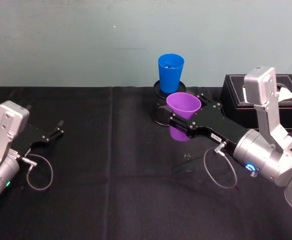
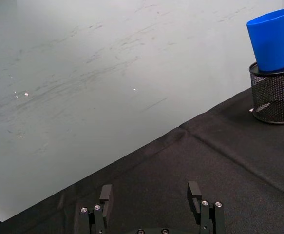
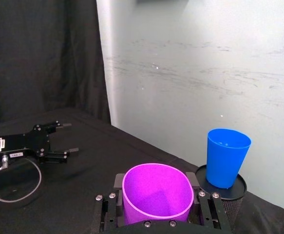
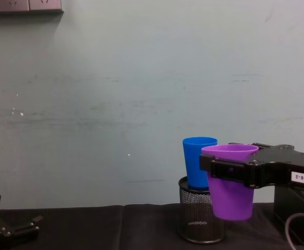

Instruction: Pick up one cup with a gripper and tap it against the other cup.

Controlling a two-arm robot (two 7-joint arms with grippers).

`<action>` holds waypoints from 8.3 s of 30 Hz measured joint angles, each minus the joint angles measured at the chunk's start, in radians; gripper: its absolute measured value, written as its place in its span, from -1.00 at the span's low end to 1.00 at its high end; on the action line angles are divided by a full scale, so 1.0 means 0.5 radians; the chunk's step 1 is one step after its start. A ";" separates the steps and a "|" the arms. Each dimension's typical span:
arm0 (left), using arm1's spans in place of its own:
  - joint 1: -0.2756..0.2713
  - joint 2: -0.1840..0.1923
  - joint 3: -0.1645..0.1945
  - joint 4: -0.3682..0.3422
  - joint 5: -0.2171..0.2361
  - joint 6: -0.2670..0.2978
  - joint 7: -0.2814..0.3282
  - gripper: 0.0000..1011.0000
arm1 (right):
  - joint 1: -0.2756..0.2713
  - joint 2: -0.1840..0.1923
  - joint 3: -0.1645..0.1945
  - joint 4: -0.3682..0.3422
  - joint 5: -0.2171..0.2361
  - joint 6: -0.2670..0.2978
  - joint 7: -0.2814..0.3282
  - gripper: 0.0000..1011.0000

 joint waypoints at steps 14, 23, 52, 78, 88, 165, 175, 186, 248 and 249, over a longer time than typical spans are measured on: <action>0.000 0.000 0.000 0.000 0.000 0.000 0.000 0.98 | -0.001 -0.002 0.001 0.005 -0.001 -0.003 0.001 0.49; 0.000 0.000 0.000 0.000 0.000 0.000 0.000 0.98 | -0.001 -0.003 0.001 0.007 -0.002 -0.005 0.002 0.49; 0.000 0.000 0.000 0.000 0.000 0.000 0.000 0.98 | -0.001 -0.003 0.001 0.007 -0.002 -0.005 0.004 0.49; 0.000 0.000 0.000 0.000 0.000 0.000 0.000 0.98 | -0.001 -0.003 0.001 0.008 -0.002 -0.005 0.004 0.49; 0.000 0.000 0.000 0.000 0.000 0.000 0.000 0.98 | 0.040 -0.036 -0.021 0.080 -0.005 0.026 -0.018 0.49; 0.000 0.000 0.000 0.000 0.000 0.000 0.000 0.98 | 0.779 -0.513 -0.043 1.206 -0.208 -0.253 -0.015 0.49; 0.000 0.000 0.000 0.000 0.000 0.000 0.000 0.98 | 0.778 -0.511 -0.045 1.206 -0.208 -0.254 -0.015 0.49; 0.000 0.000 0.000 0.000 0.000 0.000 0.000 0.98 | 0.778 -0.511 -0.045 1.206 -0.207 -0.255 -0.015 0.49; 0.000 0.000 0.000 0.000 0.000 0.000 0.000 0.98 | 0.778 -0.511 -0.045 1.206 -0.205 -0.257 -0.015 0.49; 0.000 0.000 0.000 0.000 0.000 0.000 0.000 0.98 | 0.778 -0.511 -0.045 1.206 -0.205 -0.257 -0.015 0.49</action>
